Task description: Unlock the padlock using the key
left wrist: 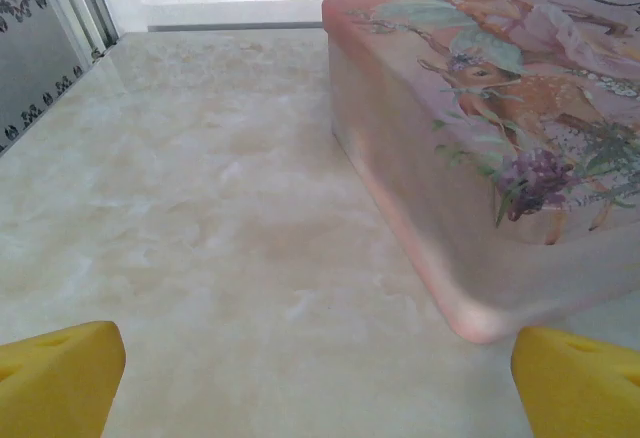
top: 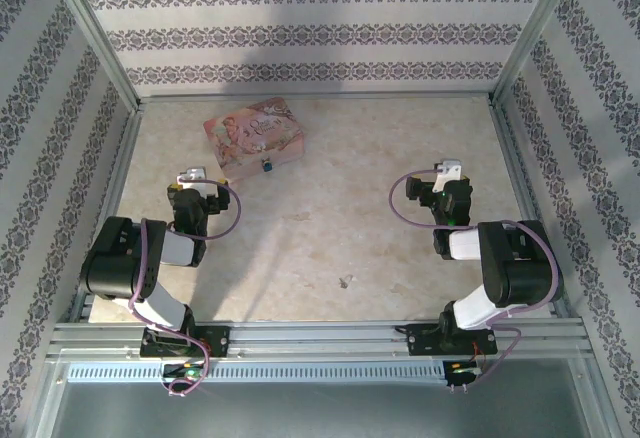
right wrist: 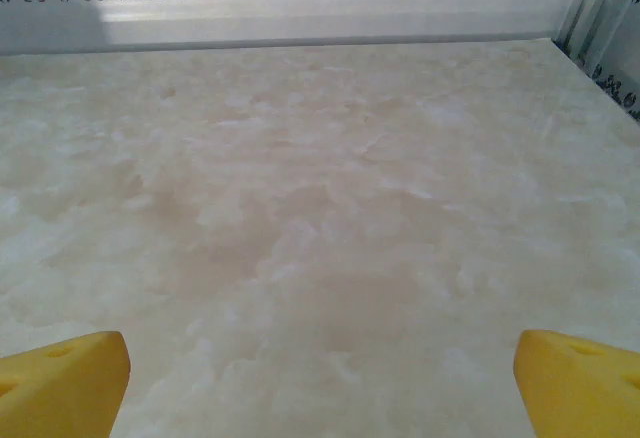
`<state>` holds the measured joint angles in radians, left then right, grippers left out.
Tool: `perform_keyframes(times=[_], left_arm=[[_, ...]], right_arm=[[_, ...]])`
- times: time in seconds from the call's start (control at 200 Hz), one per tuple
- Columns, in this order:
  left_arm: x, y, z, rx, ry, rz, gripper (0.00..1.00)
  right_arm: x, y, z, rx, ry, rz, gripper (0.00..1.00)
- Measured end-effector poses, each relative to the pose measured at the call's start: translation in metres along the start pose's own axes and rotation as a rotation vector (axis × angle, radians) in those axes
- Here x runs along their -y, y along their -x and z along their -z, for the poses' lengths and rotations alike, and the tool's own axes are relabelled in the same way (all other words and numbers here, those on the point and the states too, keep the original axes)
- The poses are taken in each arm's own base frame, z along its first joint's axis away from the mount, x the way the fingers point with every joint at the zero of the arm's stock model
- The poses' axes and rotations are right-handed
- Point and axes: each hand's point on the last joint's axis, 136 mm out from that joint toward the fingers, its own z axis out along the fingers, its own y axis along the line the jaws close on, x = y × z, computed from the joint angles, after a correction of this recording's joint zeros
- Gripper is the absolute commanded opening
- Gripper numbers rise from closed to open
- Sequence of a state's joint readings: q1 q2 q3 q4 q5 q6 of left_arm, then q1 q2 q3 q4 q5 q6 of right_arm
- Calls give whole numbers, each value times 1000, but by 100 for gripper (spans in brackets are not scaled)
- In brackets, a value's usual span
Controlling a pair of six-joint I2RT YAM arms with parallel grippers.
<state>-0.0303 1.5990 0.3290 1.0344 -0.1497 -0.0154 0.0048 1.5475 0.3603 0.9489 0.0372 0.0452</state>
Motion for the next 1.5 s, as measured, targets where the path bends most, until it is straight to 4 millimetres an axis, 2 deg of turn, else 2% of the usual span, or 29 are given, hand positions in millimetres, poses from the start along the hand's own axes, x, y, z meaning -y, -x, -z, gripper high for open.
perform_keyframes(times=[0.815,0.939,1.049,1.084,1.144,1.274,1.369,1.434,1.499], left_arm=[[1,4,-3,2,0,0,99],[-1,-2,8,24,-5,5,99],[-5,-8,25,29,-5,6,99],[-6,-2,30,45,-7,9,99],[-6,19,39,97,-13,21,99],[-10,85,64,241,-25,90,99],[-14,131,89,341,-42,156,99],[-17,150,107,388,-56,202,99],[-19,156,121,401,-70,244,99]], right_arm=[[0,-1,0,-4,0,0,98],[0,2,2,-5,-1,0,98],[0,14,10,15,-3,-1,98],[0,18,12,17,-3,-2,98],[1,27,17,21,-8,-11,98],[2,45,30,14,-14,-57,99],[-6,53,43,-27,4,-81,98],[-12,59,52,-62,31,-104,98],[-21,68,61,-92,67,-136,98]])
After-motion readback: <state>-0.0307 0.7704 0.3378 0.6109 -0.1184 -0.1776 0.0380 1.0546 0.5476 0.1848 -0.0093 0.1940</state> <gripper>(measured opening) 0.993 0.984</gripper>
